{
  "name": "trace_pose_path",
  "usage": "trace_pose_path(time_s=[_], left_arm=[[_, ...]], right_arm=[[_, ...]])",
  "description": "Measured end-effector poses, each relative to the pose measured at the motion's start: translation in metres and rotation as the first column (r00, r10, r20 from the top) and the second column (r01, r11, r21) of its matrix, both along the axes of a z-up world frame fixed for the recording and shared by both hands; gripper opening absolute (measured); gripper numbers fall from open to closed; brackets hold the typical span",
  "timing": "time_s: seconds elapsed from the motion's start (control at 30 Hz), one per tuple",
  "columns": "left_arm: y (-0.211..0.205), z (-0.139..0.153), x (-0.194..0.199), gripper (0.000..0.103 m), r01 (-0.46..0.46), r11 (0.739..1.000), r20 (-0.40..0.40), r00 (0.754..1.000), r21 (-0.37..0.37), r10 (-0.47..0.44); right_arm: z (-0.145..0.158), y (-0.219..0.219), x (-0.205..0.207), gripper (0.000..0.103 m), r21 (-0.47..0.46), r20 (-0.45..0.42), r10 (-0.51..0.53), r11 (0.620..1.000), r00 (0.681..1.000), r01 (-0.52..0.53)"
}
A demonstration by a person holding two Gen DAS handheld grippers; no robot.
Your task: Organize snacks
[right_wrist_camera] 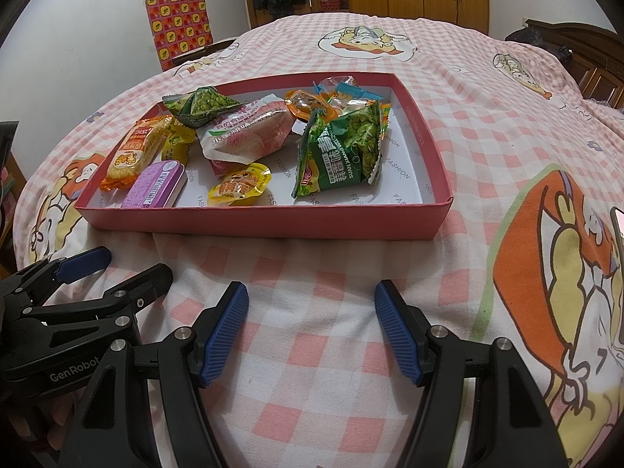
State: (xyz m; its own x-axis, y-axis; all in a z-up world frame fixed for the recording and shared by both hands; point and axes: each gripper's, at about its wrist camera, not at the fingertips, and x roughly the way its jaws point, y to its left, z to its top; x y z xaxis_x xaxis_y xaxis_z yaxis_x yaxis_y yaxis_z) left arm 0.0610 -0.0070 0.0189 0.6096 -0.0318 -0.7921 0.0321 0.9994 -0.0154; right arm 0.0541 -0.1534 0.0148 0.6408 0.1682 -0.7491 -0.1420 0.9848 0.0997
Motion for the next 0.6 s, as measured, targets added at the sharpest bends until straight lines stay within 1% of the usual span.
trace_pose_path(time_s=[0.6], left_arm=[[0.0016,0.0001,0.0012,0.083,-0.002,1.000,0.001,1.000,0.000,0.002]], right_arm=[[0.0009,-0.0007,0.0011,0.070,0.000,0.005,0.000,1.000,1.000,0.000]])
